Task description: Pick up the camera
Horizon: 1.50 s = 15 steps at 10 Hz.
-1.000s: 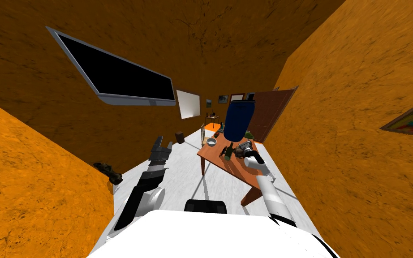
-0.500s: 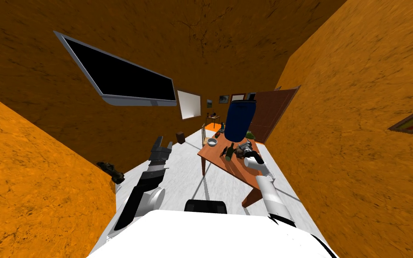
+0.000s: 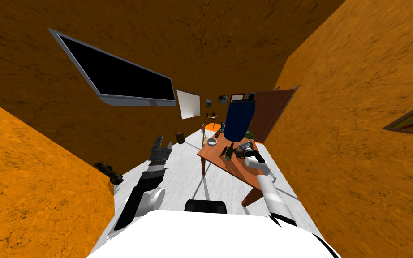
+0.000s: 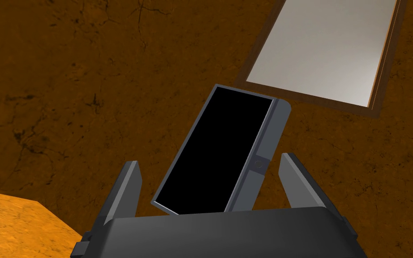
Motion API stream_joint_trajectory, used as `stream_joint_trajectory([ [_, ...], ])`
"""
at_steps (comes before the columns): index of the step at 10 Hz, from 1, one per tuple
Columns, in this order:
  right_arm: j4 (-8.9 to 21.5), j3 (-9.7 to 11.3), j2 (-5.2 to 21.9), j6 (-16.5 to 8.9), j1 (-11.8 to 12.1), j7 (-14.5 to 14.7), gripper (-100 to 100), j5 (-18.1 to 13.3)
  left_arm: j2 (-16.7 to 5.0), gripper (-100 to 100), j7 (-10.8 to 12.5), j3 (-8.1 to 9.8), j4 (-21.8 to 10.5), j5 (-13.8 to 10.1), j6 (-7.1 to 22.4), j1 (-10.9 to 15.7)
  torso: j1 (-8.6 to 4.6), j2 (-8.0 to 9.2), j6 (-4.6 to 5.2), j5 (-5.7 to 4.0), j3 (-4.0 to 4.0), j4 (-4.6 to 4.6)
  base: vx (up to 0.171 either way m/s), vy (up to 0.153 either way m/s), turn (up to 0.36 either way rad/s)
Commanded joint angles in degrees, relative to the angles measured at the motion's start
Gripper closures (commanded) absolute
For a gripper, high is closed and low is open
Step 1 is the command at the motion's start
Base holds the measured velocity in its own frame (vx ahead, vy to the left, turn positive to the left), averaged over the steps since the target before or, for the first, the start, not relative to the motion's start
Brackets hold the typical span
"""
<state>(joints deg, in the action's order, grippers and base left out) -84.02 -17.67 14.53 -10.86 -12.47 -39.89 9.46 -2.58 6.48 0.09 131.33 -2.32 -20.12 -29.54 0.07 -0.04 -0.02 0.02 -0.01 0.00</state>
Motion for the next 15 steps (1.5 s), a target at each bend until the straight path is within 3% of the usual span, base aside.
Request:
stream_joint_trajectory([
  [1, -0.23, -0.28, 0.88, -1.34, -0.3, -1.67, -100, 0.06, 0.0, 0, 0.0, 0.0, 0.0, 0.0, 0.0, 0.0, 0.0, 0.0, 0.0, 0.0, 0.0, 0.0, 0.001, 0.006, -0.03],
  [7, -1.22, -1.58, 3.31, -7.07, -1.26, -8.11, -100, 0.49, 0.0, 0, 0.0, 0.0, 0.0, 0.0, 0.0, 0.0, 0.0, 0.0, 0.0, 0.0, 0.0, -0.01, 0.003, 0.006, -0.005],
  [15, -1.22, -1.58, 3.31, -7.07, -1.26, -8.11, -100, 0.49, 0.0, 0, 0.0, 0.0, 0.0, 0.0, 0.0, 0.0, 0.04, -0.03, 0.0, 0.01, -0.02, -0.01, 0.005, 0.011, -0.006],
])
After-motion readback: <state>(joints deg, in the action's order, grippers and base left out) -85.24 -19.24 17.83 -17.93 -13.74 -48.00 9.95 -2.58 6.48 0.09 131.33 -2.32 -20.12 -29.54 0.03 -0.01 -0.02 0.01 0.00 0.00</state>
